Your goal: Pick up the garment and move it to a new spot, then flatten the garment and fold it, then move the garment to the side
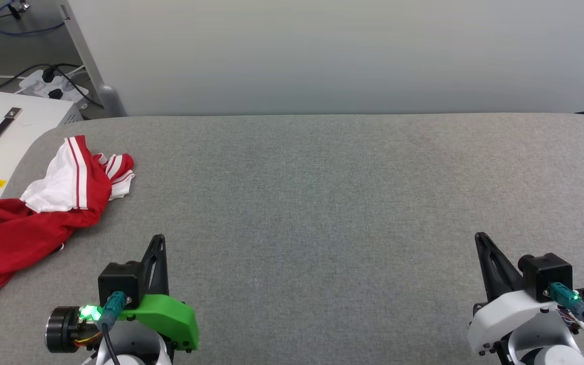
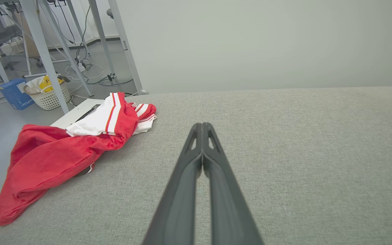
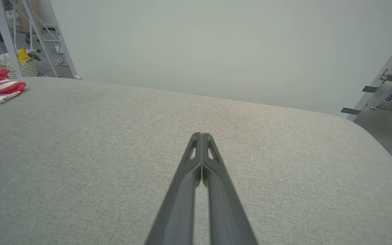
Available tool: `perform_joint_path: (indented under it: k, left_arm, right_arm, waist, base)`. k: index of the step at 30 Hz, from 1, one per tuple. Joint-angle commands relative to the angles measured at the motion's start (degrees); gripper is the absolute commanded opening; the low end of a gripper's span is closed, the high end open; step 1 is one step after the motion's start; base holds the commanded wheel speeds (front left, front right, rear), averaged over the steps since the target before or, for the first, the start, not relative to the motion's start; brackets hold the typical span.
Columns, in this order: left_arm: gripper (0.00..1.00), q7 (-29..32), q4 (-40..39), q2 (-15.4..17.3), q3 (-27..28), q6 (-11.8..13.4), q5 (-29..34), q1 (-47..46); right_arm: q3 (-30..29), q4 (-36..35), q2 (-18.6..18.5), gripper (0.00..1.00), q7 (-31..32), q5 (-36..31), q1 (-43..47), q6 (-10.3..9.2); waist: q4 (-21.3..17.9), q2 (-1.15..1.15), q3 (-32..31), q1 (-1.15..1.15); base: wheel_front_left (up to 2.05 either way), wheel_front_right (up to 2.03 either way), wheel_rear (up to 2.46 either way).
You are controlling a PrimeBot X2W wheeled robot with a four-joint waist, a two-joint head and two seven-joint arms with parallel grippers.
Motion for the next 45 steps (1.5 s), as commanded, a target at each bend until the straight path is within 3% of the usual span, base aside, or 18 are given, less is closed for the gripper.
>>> perform_joint_path:
  k: [1, 45]
  left_arm:
    - [0.00, 0.0, -0.1, -0.3, 0.0, -0.2, 0.6, -1.0]
    - [0.00, 0.0, -0.1, -0.3, 0.0, -0.2, 0.6, -1.0]
  right_arm:
    - [0.1, 0.1, 0.0, 0.00, 0.1, -0.6, -1.0, -0.05]
    - [0.1, 0.1, 0.0, 0.00, 0.1, -0.6, -1.0, -0.05]
  waist:
    - [0.0, 0.00, 0.0, 0.00]
    - [0.0, 0.00, 0.0, 0.00]
  base:
    - [0.00, 0.00, 0.00]
    - [0.00, 0.00, 0.00]
